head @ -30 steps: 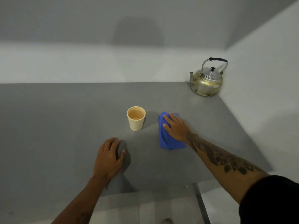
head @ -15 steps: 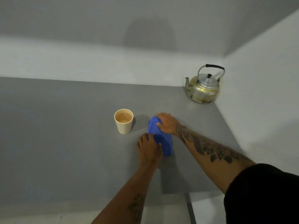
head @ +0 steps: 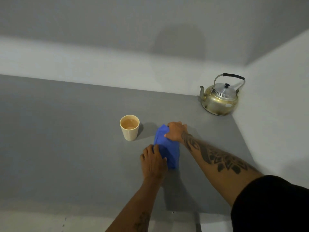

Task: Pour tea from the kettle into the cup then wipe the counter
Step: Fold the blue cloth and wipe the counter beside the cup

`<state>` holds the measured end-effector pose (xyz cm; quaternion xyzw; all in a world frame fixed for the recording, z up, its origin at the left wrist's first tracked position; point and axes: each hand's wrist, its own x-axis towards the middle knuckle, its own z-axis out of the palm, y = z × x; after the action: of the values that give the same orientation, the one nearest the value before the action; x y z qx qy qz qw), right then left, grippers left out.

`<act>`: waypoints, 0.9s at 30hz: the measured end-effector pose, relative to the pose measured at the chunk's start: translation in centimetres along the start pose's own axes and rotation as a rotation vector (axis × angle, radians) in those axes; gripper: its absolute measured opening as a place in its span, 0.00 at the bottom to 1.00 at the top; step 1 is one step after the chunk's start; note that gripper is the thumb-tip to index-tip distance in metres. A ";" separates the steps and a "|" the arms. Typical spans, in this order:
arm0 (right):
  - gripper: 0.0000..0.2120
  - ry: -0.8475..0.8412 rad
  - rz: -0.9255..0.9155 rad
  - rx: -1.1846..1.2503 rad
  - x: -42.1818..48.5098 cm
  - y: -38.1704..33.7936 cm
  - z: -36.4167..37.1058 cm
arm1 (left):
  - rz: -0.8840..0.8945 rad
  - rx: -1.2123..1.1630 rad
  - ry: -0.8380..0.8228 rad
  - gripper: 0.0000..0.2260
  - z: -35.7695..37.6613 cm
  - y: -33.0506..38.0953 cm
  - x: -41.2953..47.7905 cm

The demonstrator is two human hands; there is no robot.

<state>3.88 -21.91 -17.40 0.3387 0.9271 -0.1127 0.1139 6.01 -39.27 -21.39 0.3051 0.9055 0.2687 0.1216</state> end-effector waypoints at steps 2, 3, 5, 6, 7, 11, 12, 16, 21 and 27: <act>0.20 -0.001 -0.023 0.079 -0.2 -0.3 -0.6 | -0.023 -0.020 0.014 0.25 -0.2 -0.4 -0.2; 0.17 -0.002 -0.049 0.127 -0.4 -0.4 -0.9 | -0.028 -0.033 0.024 0.27 -0.4 -0.5 -0.4; 0.13 -0.020 -0.106 0.199 -1.0 -0.8 -1.8 | -0.030 -0.048 0.040 0.30 -0.6 -1.0 -0.7; 0.12 -0.040 -0.129 0.215 -1.4 -1.0 -2.3 | -0.036 -0.055 0.038 0.33 -0.7 -1.2 -0.8; 0.12 -0.063 -0.150 0.220 -1.9 -1.2 -2.9 | -0.041 -0.061 0.030 0.35 -0.8 -1.3 -0.9; 0.11 -0.112 -0.253 0.219 -4.2 -2.7 -5.8 | -0.069 -0.062 0.010 0.40 -2.1 -1.7 -1.2; 0.10 -0.117 -0.279 0.215 -4.8 -3.1 -6.5 | -0.079 -0.066 -0.004 0.40 -2.6 -1.7 -1.2; 0.06 -0.112 -0.362 0.183 -7.7 -5.3 -9.4 | -0.132 -0.257 -0.124 0.35 -4.7 -2.5 -0.6; 0.11 -0.015 -0.411 0.185 -10.8 -8.7 -12.7 | -0.110 -0.677 -0.146 0.19 -8.4 -4.5 -2.0; 0.07 0.025 -0.457 0.240 -12.3 -15.7 -13.6 | -0.192 -0.873 -0.033 0.23 -13.9 -10.2 -4.0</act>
<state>1.01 -37.13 1.09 0.1327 0.9609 -0.2407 0.0329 -1.14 -54.36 -15.40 0.1439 0.7295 0.6084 0.2775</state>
